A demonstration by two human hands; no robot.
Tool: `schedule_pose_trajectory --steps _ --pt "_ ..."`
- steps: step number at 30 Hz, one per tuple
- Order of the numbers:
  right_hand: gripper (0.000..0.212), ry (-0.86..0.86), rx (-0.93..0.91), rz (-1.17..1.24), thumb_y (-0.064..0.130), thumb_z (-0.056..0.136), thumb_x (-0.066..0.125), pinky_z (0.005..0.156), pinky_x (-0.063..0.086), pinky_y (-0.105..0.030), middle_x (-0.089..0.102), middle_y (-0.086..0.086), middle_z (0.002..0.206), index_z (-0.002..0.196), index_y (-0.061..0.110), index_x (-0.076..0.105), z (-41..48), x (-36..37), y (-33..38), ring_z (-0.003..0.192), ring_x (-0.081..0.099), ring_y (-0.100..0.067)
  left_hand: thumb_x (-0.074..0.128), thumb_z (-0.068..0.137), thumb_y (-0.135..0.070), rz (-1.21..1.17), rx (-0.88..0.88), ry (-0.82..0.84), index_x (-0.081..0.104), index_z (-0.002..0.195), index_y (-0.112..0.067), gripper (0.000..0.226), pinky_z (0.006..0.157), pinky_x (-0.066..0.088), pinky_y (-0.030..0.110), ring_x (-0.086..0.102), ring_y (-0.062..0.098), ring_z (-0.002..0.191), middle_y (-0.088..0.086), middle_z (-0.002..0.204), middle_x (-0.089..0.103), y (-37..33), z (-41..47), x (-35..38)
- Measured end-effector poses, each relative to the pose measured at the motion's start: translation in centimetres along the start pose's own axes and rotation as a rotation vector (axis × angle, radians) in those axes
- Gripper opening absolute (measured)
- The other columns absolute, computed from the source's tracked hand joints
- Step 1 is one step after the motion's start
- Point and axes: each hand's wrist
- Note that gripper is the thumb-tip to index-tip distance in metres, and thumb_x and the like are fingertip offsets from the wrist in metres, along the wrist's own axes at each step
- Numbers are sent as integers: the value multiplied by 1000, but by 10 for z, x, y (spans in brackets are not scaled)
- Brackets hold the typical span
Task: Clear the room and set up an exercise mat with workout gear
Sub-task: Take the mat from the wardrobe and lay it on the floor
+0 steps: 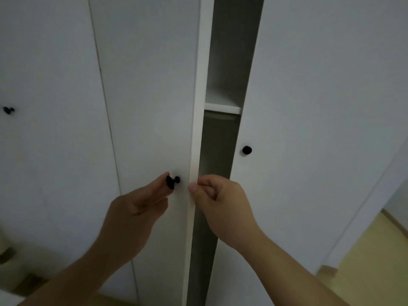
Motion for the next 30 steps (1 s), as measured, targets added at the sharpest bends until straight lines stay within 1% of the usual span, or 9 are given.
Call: schedule_pose_trajectory --steps 2,5,9,11,15,19,24,27,30 --pt "13 65 -18 29 33 97 64 70 49 -6 67 26 70 94 28 75 -5 5 10 72 65 9 75 81 -4 -122 -46 10 71 120 -29 46 107 46 50 68 14 113 -3 113 75 -4 -9 -18" --pt "15 198 -34 59 33 95 67 81 58 -21 76 14 86 100 26 79 -9 20 27 81 71 -1 96 43 -43 -280 -80 -12 76 107 -28 69 89 58 37 72 23 103 10 107 76 -10 -19 -49" --pt "20 321 -72 65 39 92 70 85 59 -33 77 12 90 107 29 79 -10 47 48 82 72 -7 94 38 -26 -346 -152 -138 80 97 -18 61 73 61 28 74 31 96 19 104 75 -4 -32 -88" --pt "19 389 -103 90 37 92 70 75 58 -26 77 13 83 108 29 78 -9 61 57 72 70 -5 99 32 -39 -332 -154 -183 80 99 -15 74 74 60 29 74 31 96 18 105 75 0 -41 -106" --pt "23 508 -177 120 35 93 70 84 50 -7 75 24 99 115 28 75 -10 95 76 92 67 10 70 72 -10 -389 -165 -260 79 102 -11 32 76 60 26 73 30 98 20 108 74 0 -56 -136" --pt "45 637 -378 -34 51 97 54 84 54 -23 71 11 92 138 31 56 -14 135 105 85 64 -2 60 82 -10 -351 -187 -331 71 118 -2 39 82 58 27 71 31 103 20 112 73 2 -71 -170" --pt "62 743 -384 -87 56 101 42 66 35 -6 45 17 73 156 28 33 -4 181 139 74 49 2 50 93 -9 -309 -190 -428 67 125 -5 36 94 56 31 68 30 113 15 117 72 4 -72 -212" --pt "67 772 -391 -70 57 101 41 98 42 -17 65 6 124 157 24 28 4 206 146 118 58 -10 45 101 -9 -253 -212 -445 66 127 -5 33 104 47 39 66 29 115 14 119 71 8 -66 -229" --pt "69 778 -406 -90 54 102 39 112 23 -19 37 -3 160 160 21 21 6 229 154 146 35 -16 44 103 -12 -216 -219 -485 65 127 -4 33 105 45 40 66 28 115 14 118 72 12 -60 -244"
Point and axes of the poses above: each hand's wrist, its own z-axis towards the middle knuckle, its own x-axis out of the palm, y = z × x
